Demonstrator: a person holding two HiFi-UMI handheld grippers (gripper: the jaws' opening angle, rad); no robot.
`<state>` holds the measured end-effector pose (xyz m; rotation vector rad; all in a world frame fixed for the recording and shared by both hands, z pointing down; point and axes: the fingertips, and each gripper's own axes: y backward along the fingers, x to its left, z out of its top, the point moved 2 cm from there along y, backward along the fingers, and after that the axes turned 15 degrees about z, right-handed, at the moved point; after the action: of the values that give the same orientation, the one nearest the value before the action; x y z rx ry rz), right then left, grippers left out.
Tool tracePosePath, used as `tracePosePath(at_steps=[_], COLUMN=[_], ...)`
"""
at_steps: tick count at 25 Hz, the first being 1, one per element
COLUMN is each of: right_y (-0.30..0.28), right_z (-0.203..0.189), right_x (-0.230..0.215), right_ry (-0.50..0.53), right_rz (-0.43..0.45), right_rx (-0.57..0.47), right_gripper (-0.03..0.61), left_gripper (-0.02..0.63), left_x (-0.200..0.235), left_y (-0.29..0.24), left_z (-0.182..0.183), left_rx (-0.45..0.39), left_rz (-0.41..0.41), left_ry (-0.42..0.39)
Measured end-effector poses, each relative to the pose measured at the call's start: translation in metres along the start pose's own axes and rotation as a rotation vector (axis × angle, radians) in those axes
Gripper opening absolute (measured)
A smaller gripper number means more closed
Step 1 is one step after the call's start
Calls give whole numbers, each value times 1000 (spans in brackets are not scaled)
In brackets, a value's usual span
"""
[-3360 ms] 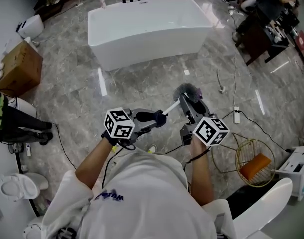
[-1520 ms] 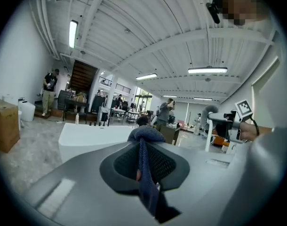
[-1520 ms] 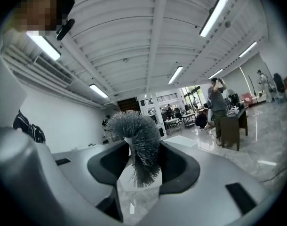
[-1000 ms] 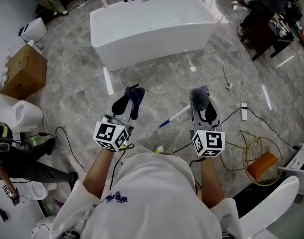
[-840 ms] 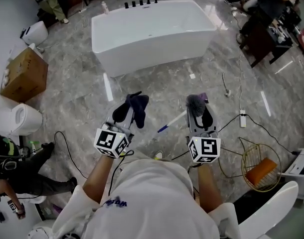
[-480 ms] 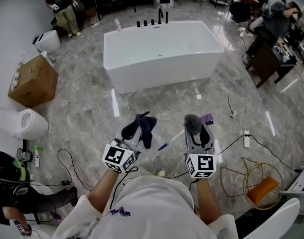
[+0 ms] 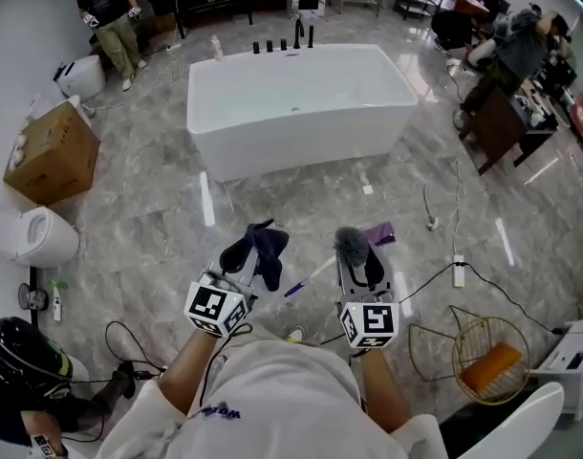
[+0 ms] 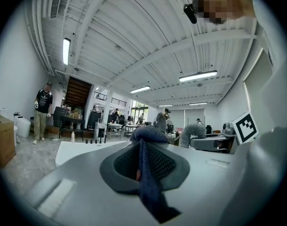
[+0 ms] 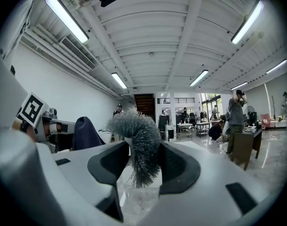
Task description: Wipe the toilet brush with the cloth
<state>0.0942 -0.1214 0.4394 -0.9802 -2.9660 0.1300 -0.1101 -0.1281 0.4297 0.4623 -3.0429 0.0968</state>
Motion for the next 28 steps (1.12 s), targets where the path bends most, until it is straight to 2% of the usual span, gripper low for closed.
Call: tracePosePath(at_steps=[6,10,21,28], right_y=[1,-2,-12,-19], right_z=[-11,-13,7,15], right_x=[8,9,-4,-10], right_ry=[-43,-65,-54,-88], right_rz=[-6,-8,-10,24], right_rx=[24,15,-34,-17], right_gripper=[198,198,198,198], left_gripper=[26,26,26,26], left_x=[3,5,-18,-14], left_y=[2,-1,-17,-20], left_z=[-7,1,1,8], left_rx=[36,30,45,73], left_rz=[3,-4,-32,16], left_ry=[34,19,6,2])
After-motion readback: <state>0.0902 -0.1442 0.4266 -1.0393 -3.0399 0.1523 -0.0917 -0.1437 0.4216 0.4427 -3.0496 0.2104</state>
